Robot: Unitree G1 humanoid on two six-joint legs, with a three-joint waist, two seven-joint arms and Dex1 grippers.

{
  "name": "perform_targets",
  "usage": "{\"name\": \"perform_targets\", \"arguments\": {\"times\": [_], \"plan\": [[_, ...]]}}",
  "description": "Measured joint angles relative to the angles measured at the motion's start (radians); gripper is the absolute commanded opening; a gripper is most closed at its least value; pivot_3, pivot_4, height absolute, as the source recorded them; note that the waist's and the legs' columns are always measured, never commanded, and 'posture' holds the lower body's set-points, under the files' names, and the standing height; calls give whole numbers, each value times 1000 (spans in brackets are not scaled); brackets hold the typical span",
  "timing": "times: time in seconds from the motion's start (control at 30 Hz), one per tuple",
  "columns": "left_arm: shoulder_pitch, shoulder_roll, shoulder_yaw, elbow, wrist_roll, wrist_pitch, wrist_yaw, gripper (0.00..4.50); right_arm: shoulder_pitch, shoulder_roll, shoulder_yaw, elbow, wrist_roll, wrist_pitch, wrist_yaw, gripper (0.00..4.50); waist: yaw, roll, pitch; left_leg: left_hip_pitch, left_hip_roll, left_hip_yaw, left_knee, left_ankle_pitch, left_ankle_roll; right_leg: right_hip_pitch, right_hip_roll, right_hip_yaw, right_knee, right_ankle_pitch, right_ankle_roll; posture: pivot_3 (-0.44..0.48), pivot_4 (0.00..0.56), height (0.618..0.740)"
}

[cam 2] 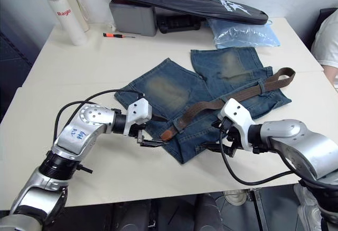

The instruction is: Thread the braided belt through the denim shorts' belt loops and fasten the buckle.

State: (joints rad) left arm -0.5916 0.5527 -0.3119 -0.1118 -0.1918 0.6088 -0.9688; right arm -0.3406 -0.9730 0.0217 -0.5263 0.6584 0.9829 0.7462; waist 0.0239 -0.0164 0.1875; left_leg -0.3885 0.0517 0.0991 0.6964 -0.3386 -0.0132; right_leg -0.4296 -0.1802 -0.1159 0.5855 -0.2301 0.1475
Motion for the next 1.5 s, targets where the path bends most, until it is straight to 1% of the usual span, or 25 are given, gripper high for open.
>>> {"name": "perform_targets", "arguments": {"times": [0.07, 0.1, 0.27, 0.33, 0.37, 0.43, 0.57, 0.73, 0.83, 0.87, 0.93, 1.0, 1.03, 1.07, 1.1, 1.13, 1.17, 1.2, 1.27, 1.33, 1.37, 1.5], "plan": [[2, -11, -20, -1, 11, 32, 24, 3963, 0, 0, -3, 0, -9, -1, -4, 4500, 1, 0, 0, 0, 0, 0, 0, 0, 0, 0, 0, 0, 0, 0, 0, 0, 150, 740], [7, -22, -23, -3, 12, 46, 34, 3661, 0, 0, -5, 0, -11, -1, -5, 4500, 1, 0, 0, 0, 0, 0, 0, 0, 0, 0, 0, 0, 0, 0, 0, 0, 150, 740], [18, -42, -54, -39, 11, 101, 54, 1288, -4, 6, -6, 0, -15, -2, -6, 4500, 1, 0, 0, 0, 0, -1, 1, 0, 0, 0, 0, 0, 0, 0, 0, 0, 150, 740], [18, -41, -52, -59, 7, 114, 57, 908, -8, 8, -6, 1, -22, -2, -9, 4500, 1, 0, 0, 0, 0, -1, 1, 0, 0, 0, 0, 0, 0, 0, 0, 0, 150, 740], [18, -41, -52, -64, 5, 120, 58, 819, -10, 8, -6, 1, -24, -2, -10, 4500, 2, 0, 0, 0, 0, -1, 1, 0, 0, 0, 0, 0, 0, 0, 0, 0, 150, 740], [20, -38, -43, -69, -2, 131, 58, 691, -19, 8, -5, 2, -34, -2, -10, 4500, 1, 0, 0, 0, 0, -1, 1, 0, 0, 0, 0, 0, 0, 0, 0, 0, 150, 740], [22, -20, -4, -73, -29, 151, 54, 610, -34, 8, 3, 13, -61, -3, -11, 4500, 0, 0, 0, 0, 0, -1, 1, 0, 0, 0, 0, -1, 0, 0, 0, 0, 150, 740], [29, 6, 58, -118, -101, 195, 37, 546, -49, 8, 80, 76, -144, -32, -7, 4500, -2, 0, 0, -1, 0, -1, 1, 0, 0, 0, 0, -1, 0, 0, 0, 0, 150, 740], [29, 49, 85, -141, -134, 212, 15, 546, -53, 12, 138, 125, -192, -50, 2, 4500, -5, 0, 0, 0, 0, -1, 0, 0, 0, 0, 0, -1, 0, 0, 0, 0, 150, 740], [30, 69, 96, -151, -148, 220, 4, 545, -59, 36, 149, 144, -204, -52, 0, 4500, -7, 0, 0, 0, 0, -1, 0, 0, 0, 0, 0, -1, 0, 0, 0, 0, 150, 740], [31, 92, 105, -160, -165, 223, -11, 540, -69, 71, 160, 164, -209, -47, -6, 4011, -9, 0, 0, 0, 0, -1, 1, 0, 0, 0, 0, -1, 0, 0, 0, 0, 150, 740], [42, 125, 108, -171, -180, 227, -30, 539, -85, 108, 157, 192, -212, -19, -29, 3342, -12, -1, 0, 0, 0, -1, 0, 0, 0, 0, 0, -1, 0, 0, 0, 0, 150, 740], [53, 149, 109, -179, -190, 227, -41, 539, -93, 128, 147, 209, -214, 0, -44, 2677, -14, -1, -1, 0, 0, -1, 0, 0, 0, 0, 0, -1, 0, 0, 0, 0, 150, 740], [56, 157, 109, -181, -194, 227, -47, 539, -95, 132, 144, 216, -214, 4, -48, 2535, -15, -1, -1, 0, 0, -1, 0, 0, 0, 0, 0, -1, 0, 0, 0, 0, 150, 740], [63, 175, 111, -189, -200, 225, -57, 539, -102, 148, 133, 227, -214, 22, -58, 2088, -16, -1, -1, 0, 0, -1, 1, 0, 0, 1, 0, -1, 0, 0, 0, 0, 150, 740], [72, 190, 117, -192, -203, 221, -63, 538, -105, 158, 126, 236, -214, 32, -65, 1766, -17, -2, -1, 0, 0, -1, 1, 0, 0, 1, 0, -1, 0, 0, 0, 0, 150, 740], [83, 210, 120, -196, -207, 218, -73, 538, -108, 161, 123, 241, -214, 41, -71, 1237, -20, -2, -1, 1, 0, -1, 0, 0, 0, 1, 0, -1, 0, 0, 0, 0, 150, 740], [106, 241, 129, -200, -214, 215, -90, 538, -112, 162, 121, 246, -216, 49, -75, 812, -23, -2, -1, 1, 0, -1, 0, 0, 0, 1, 0, -1, 0, 0, 0, 0, 150, 740], [130, 273, 143, -201, -218, 206, -106, 537, -114, 162, 121, 255, -217, 57, -78, 26, -24, -2, -1, 1, 1, -1, 0, 0, -1, 1, 0, -1, 0, 0, 0, 0, 150, 740], [147, 301, 151, -202, -219, 197, -117, 537, -115, 162, 122, 256, -217, 66, -77, 0, -24, -2, -1, 1, 1, -1, 0, 0, -1, 1, 0, -1, 0, 0, 0, 0, 150, 740], [170, 329, 167, -202, -220, 185, -129, 537, -117, 162, 123, 259, -218, 72, -78, 0, -24, -3, -2, 1, 1, -1, 0, 0, -1, 1, 0, -1, 0, 0, -1, 0, 150, 740], [215, 378, 201, -198, -222, 170, -150, 537, -121, 162, 126, 263, -219, 78, -79, 0, -25, -5, -3, 1, 1, -1, 0, -1, -1, 1, 0, -1, 0, 0, -1, 0, 150, 740]]}}
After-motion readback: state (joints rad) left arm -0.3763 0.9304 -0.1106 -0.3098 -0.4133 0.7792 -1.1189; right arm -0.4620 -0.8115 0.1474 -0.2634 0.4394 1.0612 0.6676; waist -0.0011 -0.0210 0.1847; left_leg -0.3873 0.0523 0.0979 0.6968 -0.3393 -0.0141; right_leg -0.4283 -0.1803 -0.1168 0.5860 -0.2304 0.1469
